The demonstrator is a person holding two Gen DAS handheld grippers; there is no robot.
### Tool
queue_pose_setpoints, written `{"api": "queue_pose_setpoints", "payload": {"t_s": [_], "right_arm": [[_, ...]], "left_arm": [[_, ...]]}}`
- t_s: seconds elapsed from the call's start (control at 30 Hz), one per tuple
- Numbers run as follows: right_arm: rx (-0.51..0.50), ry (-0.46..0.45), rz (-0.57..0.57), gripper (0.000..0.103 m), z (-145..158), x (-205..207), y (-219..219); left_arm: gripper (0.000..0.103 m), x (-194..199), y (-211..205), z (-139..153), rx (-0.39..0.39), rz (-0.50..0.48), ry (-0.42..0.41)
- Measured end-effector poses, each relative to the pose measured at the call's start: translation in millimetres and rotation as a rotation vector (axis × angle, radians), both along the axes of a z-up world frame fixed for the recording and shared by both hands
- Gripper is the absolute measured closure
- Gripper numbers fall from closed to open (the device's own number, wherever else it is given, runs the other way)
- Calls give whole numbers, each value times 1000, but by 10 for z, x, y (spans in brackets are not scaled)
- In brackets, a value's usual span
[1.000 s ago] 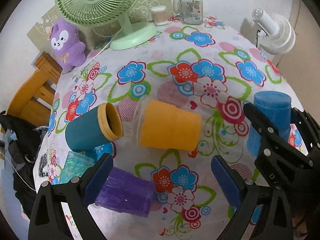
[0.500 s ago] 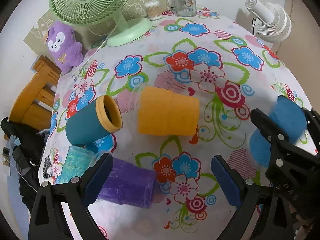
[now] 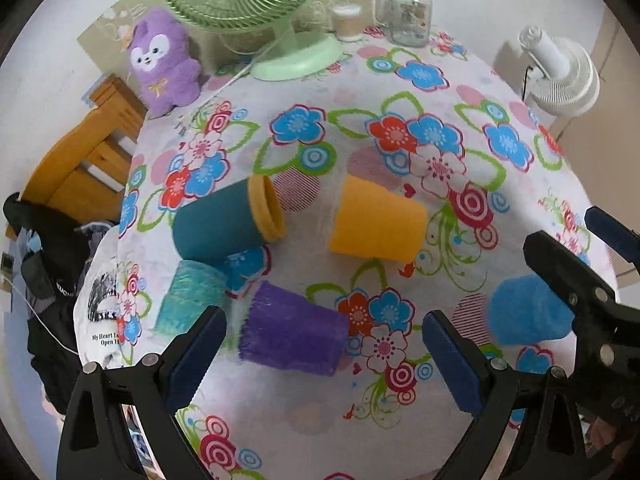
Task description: Flip cup upside down
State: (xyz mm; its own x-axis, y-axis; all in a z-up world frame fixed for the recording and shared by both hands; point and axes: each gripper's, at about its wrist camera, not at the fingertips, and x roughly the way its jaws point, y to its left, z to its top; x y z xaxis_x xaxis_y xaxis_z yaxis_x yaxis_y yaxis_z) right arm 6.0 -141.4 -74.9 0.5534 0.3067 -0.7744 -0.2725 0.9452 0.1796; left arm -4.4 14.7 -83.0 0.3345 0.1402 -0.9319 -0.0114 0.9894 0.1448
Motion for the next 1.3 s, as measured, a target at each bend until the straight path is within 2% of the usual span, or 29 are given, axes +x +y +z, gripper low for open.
{"api": "queue_pose_setpoints", "payload": {"t_s": [0.27,0.43,0.83,1.07,1.3], "right_arm": [[-25,-34,28,7,477,0,176],[-67,-71,61,6,735,-44,279],[-77,-131,40,6,1194,-135,318],[-59,-125,-10,6,1355,-220,260],[-63,-139,-27,6,1417,-274,237]], "left_arm": [[3,-45,286,380,-48,98,-45],[3,-83,498,637,-119,175,-89],[3,-221,589,1214,-136,172,-249],[3,-293,619,1408,-170,176,-291],[3,-362,584,1523,-159,177,-327]]}}
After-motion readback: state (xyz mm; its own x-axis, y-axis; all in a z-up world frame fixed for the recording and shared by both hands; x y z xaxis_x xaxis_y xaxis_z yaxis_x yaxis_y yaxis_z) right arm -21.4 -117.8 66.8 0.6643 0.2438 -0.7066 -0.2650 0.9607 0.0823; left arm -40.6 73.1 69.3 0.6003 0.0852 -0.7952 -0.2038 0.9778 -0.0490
